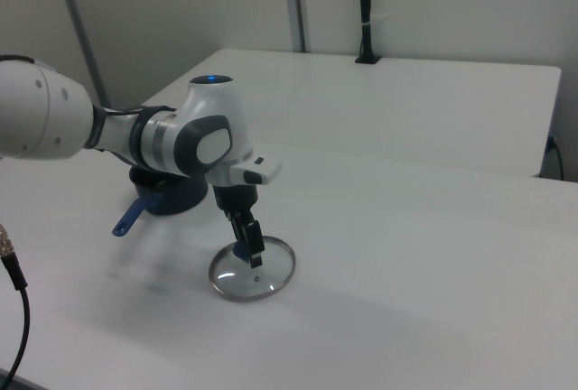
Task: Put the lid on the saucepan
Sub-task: 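Move the gripper over the glass lid and lower toward its blue knob, then close the gripper on the blue knob of the glass lid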
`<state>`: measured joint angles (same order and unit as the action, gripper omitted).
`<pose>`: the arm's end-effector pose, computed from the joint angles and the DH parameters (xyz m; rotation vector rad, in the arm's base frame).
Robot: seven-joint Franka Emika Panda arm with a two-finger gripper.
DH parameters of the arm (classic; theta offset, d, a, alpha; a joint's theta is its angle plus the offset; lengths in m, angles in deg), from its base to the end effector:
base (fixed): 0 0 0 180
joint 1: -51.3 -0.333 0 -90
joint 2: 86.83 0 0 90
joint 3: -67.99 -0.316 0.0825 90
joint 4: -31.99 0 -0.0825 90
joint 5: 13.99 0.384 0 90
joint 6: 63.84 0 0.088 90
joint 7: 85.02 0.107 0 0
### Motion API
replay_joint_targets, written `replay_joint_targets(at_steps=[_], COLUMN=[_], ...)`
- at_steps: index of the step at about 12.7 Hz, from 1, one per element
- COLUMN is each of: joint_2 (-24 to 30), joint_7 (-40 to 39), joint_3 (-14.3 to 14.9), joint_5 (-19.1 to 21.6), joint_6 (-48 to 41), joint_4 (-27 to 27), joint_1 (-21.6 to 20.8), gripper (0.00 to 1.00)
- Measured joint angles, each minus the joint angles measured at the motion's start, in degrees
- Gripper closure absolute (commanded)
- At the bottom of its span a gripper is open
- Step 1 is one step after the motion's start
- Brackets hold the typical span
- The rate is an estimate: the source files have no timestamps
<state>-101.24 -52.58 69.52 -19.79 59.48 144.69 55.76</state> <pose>0.5918 -0.0657 0.3403 2.8977 -0.9149 -0.0669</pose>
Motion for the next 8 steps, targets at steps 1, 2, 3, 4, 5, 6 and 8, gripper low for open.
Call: replay_joint_targets(at_steps=[1, 2, 3, 4, 5, 6, 8], joint_2=[-0.1, -0.2, -0.3, -0.3, -0.3, -0.3, -0.5], joint_7=[0.1, 0.2, 0.3, 0.4, 0.4, 0.4, 0.4], joint_3=[0.0, 0.0, 0.0, 0.0, 0.0, 0.0, 0.0], joint_5=[0.0, 0.0, 0.0, 0.0, 0.0, 0.0, 0.0], joint_6=[0.0, 0.0, 0.1, 0.1, 0.1, 0.1, 0.1], joint_4=[0.0, 0.0, 0.0, 0.0, -0.1, -0.1, -0.1], joint_1=[0.0, 0.0, 0.0, 0.0, 0.0, 0.0, 0.0], gripper=[0.33, 0.4, 0.4, 0.41, 0.47, 0.51, 0.54])
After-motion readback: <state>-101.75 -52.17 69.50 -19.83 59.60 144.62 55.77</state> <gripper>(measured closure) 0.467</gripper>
